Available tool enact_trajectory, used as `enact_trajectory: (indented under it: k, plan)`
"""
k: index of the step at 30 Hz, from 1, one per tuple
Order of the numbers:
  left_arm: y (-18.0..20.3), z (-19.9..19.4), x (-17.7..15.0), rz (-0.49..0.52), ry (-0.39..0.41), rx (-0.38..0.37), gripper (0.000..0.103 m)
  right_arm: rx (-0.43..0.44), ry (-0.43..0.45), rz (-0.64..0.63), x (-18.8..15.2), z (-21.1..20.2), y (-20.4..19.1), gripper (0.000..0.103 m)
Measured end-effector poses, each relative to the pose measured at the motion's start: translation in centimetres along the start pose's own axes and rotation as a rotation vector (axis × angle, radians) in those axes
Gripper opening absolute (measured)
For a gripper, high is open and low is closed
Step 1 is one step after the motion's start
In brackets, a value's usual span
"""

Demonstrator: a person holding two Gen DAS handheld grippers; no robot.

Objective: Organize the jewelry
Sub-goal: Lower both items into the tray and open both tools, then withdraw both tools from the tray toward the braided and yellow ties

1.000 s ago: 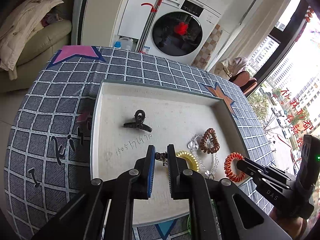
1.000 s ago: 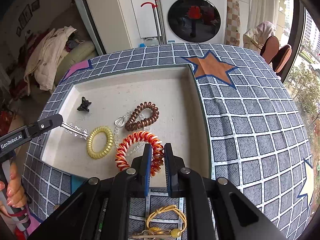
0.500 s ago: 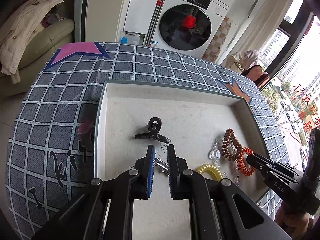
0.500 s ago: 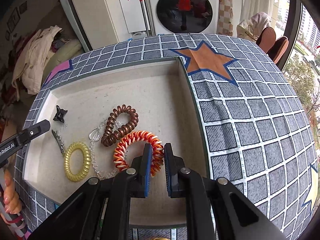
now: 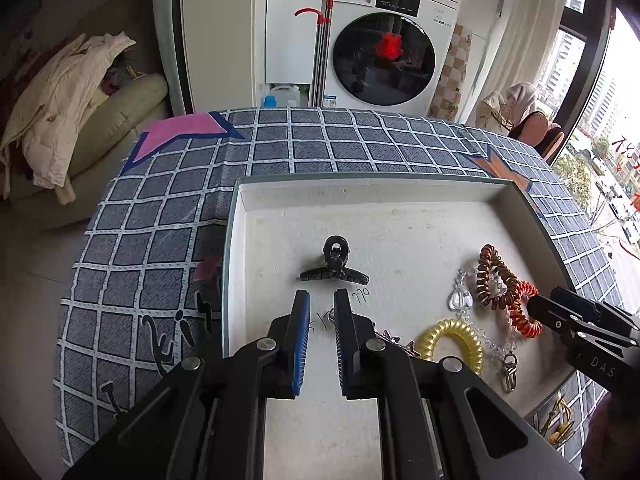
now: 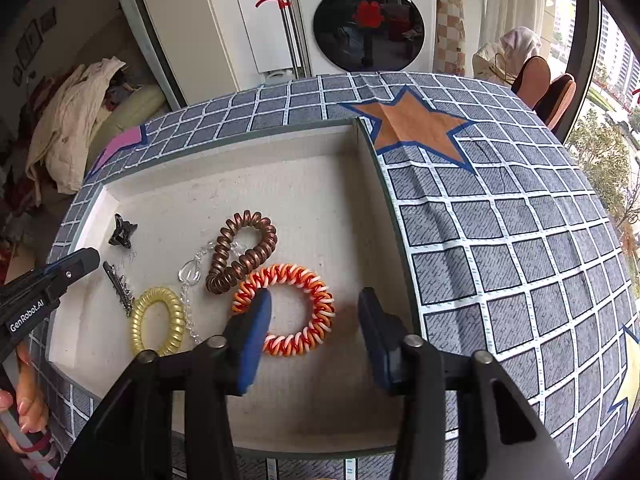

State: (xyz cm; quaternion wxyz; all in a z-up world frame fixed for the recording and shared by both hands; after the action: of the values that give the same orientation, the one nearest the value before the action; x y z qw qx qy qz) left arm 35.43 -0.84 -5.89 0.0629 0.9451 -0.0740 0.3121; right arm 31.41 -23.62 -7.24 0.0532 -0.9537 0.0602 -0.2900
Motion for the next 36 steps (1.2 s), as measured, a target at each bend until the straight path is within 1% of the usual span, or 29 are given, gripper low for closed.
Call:
enact_trajectory:
  k: [3, 6, 10, 13, 14, 15, 16, 17, 18, 23, 26, 28, 35, 36]
  plan:
    - [0.2, -1.2, 0.2, 0.020, 0.029, 0.021, 0.032, 0.023, 0.027, 0.011, 0.2, -1.1, -0.1, 0.054]
    - [0.3, -2.3, 0.3, 0.011, 0.042, 0.016, 0.032, 0.049, 0.047, 0.037, 0.4, -2.3, 0.0, 0.058]
    - [0.1, -3.7, 0.2, 0.004, 0.059, 0.011, 0.032, 0.057, 0.084, 0.042, 0.3, -4.2, -0.1, 0.059]
    - [0.1, -4.7, -0.1, 0.015, 0.072, 0.026, 0.032, 0.071, 0.102, 0.042, 0.1, -5.5, -0.3, 0.060]
    - [0.0, -5.0, -0.3, 0.015, 0.074, 0.028, 0.051, 0.076, 0.106, 0.041, 0.0, -5.8, -0.4, 0.060]
    - [-0.1, -5.2, -0.4, 0.009, 0.074, 0.030, 0.102, 0.080, 0.109, 0.039, -0.1, -6.1, -0.6, 0.060]
    - [-0.3, -5.7, -0.6, -0.006, 0.091, 0.039, 0.103, 0.084, 0.110, 0.037, -0.3, -6.4, -0.7, 0.060]
    - [-0.4, -6.3, -0.8, -0.009, 0.126, 0.046, 0.103, 0.088, 0.111, 0.034, -0.5, -6.6, -0.9, 0.060]
    - [-0.3, -6.7, -1.0, 0.001, 0.134, 0.049, 0.103, 0.092, 0.111, 0.031, -0.7, -6.9, -1.0, 0.060]
    - [0.4, -8.2, -1.8, 0.028, 0.134, 0.057, 0.103, 0.106, 0.110, 0.019, -1.6, -7.8, -1.7, 0.062]
    - [0.4, -9.3, -2.2, 0.032, 0.150, 0.071, 0.103, 0.118, 0.121, 0.018, -2.0, -8.7, -1.9, 0.072]
    - [0.4, -9.9, -2.4, 0.033, 0.156, 0.074, 0.103, 0.127, 0.133, 0.014, -2.3, -9.4, -2.1, 0.082]
    - [0.3, -11.7, -4.1, 0.048, 0.150, 0.055, 0.103, 0.173, 0.182, 0.020, -3.4, -12.2, -2.2, 0.087]
    - [0.3, -11.9, -4.5, 0.051, 0.148, 0.051, 0.103, 0.180, 0.189, 0.025, -3.6, -12.5, -2.0, 0.089]
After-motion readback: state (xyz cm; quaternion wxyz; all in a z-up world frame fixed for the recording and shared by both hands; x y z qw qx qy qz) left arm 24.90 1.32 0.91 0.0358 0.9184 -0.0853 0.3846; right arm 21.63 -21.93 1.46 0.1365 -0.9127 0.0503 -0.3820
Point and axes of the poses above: each gripper's, at about its wrist camera, not at the fingertips, and z roughly the way its jaws point, y to its right, x to its top, the point moved 5 cm from there along z, roughly the way its jaws point, and after that the axes turned 2 degrees about z, right-handed, at the moved point
